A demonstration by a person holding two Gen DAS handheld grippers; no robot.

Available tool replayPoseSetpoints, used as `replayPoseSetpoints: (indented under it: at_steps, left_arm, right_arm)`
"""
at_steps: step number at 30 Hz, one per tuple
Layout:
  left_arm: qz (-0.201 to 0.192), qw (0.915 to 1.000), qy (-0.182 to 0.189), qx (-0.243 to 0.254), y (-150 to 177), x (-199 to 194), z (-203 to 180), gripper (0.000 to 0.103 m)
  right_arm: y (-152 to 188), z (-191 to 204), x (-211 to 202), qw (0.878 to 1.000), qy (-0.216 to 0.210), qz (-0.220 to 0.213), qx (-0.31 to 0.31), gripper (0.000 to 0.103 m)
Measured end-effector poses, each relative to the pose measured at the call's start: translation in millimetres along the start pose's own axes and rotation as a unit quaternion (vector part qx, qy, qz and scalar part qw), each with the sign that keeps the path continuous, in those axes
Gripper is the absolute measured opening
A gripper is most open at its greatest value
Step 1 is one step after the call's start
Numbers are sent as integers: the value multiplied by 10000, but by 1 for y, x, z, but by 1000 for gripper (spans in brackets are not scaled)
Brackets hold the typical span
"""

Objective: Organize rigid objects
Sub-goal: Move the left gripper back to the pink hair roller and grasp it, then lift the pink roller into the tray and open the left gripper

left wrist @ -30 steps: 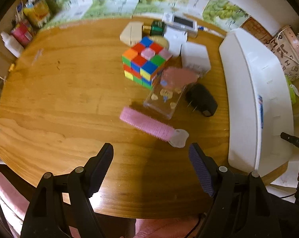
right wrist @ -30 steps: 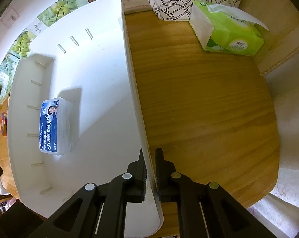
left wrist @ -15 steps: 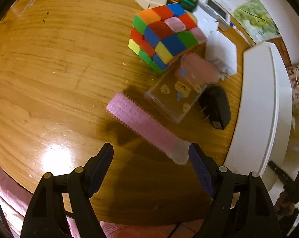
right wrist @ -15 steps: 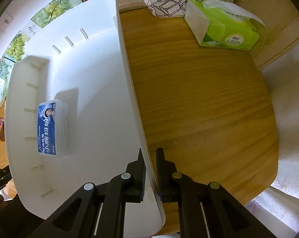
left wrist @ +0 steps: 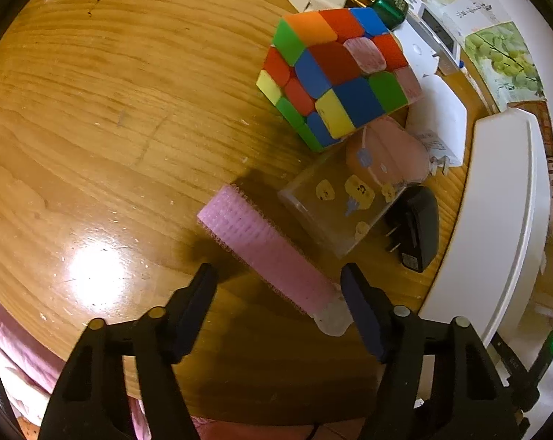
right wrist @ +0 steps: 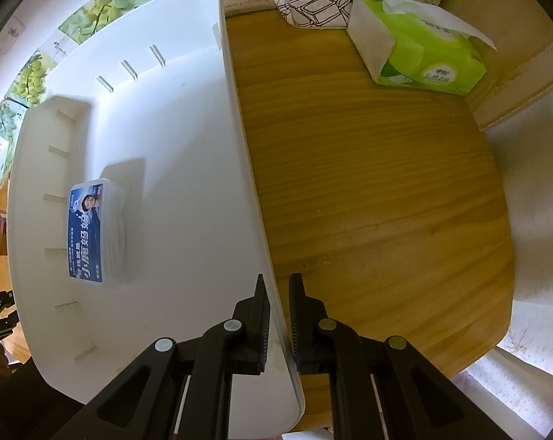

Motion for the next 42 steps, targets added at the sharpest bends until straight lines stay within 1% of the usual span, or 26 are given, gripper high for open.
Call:
replayPoseSetpoints:
  at_steps: [4, 6, 7, 13, 18, 20, 26, 31, 36, 37, 38, 42]
  left_arm:
    - [11, 10000, 54, -5, -9, 1, -6, 60]
    - [52, 9999, 159, -35, -8, 1, -8, 49]
    - [67, 9998, 181, -42, -7, 1, -8, 47]
    - [84, 9996, 268, -64, -3, 1, -9, 36]
    - [110, 9995, 284, -47, 5, -2, -4, 29]
    - [90, 9996, 254, -27, 12, -6, -3, 29]
    - [25, 9997, 254, 13, 12, -17, -4, 28]
    - [-121, 9995, 252, 144, 18, -33, -9, 27]
    - [-335, 9985, 229, 369, 22, -52, -23, 27]
    - [-377, 9981, 228, 430, 26, -58, -19, 27]
    - [-427, 9977, 216, 472, 25, -60, -25, 27]
    - [-694, 9945, 188, 760, 32, -81, -38, 27]
  right_arm:
    - [0, 3, 1, 10000, 16, 9, -38, 10]
    - [0, 4, 1, 10000, 25, 11, -54, 10]
    - [0, 4, 2, 10000, 28, 11, -62, 10]
    - [1, 7, 2, 9999, 33, -8, -96, 10]
    - [2, 9, 3, 9999, 41, -21, -116, 10]
    - [2, 9, 3, 9999, 44, -23, -136, 10]
    - [1, 12, 4, 9998, 58, -14, -211, 10]
    - [2, 15, 5, 9996, 53, -19, -280, 10]
    - [3, 16, 6, 9995, 14, -36, -311, 9]
    - [3, 16, 6, 9995, 6, -40, -317, 9]
    - [4, 16, 6, 9995, -8, -47, -326, 9]
    - [4, 16, 7, 9992, -51, -65, -388, 8]
Point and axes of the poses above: each gripper's, at about its wrist camera, not at the fingertips, and x roughly the way its jaws point, z to its left, y to its underside, the point moved 6 cm from there along x, roughly the way its jaws point, and after that the axes turned 6 degrees about -x, right-handed, at the moved point
